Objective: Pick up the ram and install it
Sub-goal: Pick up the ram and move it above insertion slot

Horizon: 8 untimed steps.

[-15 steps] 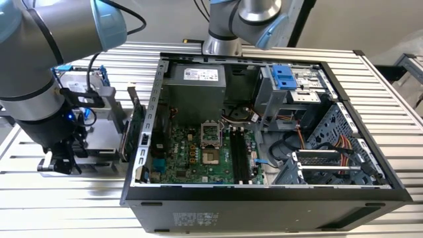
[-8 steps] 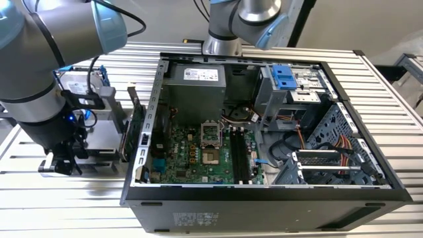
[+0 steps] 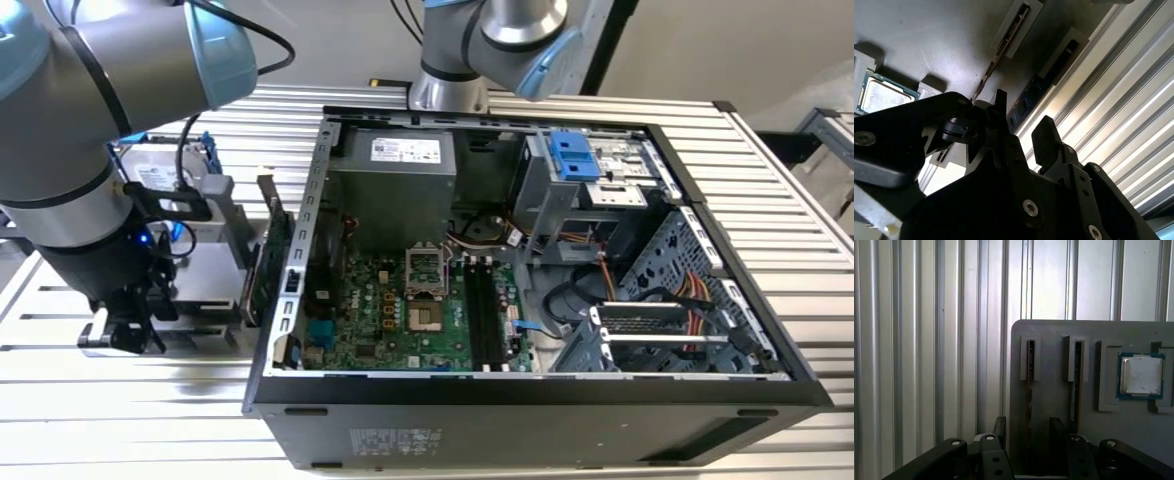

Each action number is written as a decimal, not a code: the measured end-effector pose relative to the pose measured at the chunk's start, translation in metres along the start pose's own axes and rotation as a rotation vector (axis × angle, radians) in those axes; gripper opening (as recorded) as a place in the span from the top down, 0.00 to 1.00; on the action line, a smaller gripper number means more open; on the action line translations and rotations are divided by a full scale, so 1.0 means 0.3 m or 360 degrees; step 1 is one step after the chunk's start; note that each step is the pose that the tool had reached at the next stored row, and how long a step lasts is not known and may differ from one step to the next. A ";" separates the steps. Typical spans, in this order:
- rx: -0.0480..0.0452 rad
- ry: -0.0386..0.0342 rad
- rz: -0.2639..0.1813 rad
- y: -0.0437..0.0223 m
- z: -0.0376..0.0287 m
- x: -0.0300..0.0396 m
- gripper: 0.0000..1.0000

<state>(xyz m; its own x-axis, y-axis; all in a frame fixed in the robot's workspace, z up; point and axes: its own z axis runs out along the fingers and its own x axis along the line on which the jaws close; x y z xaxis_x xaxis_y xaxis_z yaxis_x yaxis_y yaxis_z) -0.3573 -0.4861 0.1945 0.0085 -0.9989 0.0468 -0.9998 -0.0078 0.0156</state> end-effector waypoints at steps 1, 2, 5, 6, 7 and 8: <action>0.0000 0.0000 0.0000 0.000 0.000 0.000 1.00; 0.0000 0.0000 0.0000 0.000 0.000 0.000 1.00; 0.0000 0.0000 0.0000 0.000 0.000 0.000 1.00; 0.0000 0.0000 0.0000 0.000 0.000 0.000 1.00; 0.0000 0.0000 0.0000 0.000 0.000 0.000 1.00; 0.0000 0.0000 0.0000 0.000 0.000 0.000 1.00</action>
<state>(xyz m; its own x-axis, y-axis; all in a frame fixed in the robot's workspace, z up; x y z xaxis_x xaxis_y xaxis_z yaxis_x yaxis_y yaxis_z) -0.3574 -0.4861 0.1945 0.0085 -0.9989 0.0468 -0.9998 -0.0077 0.0156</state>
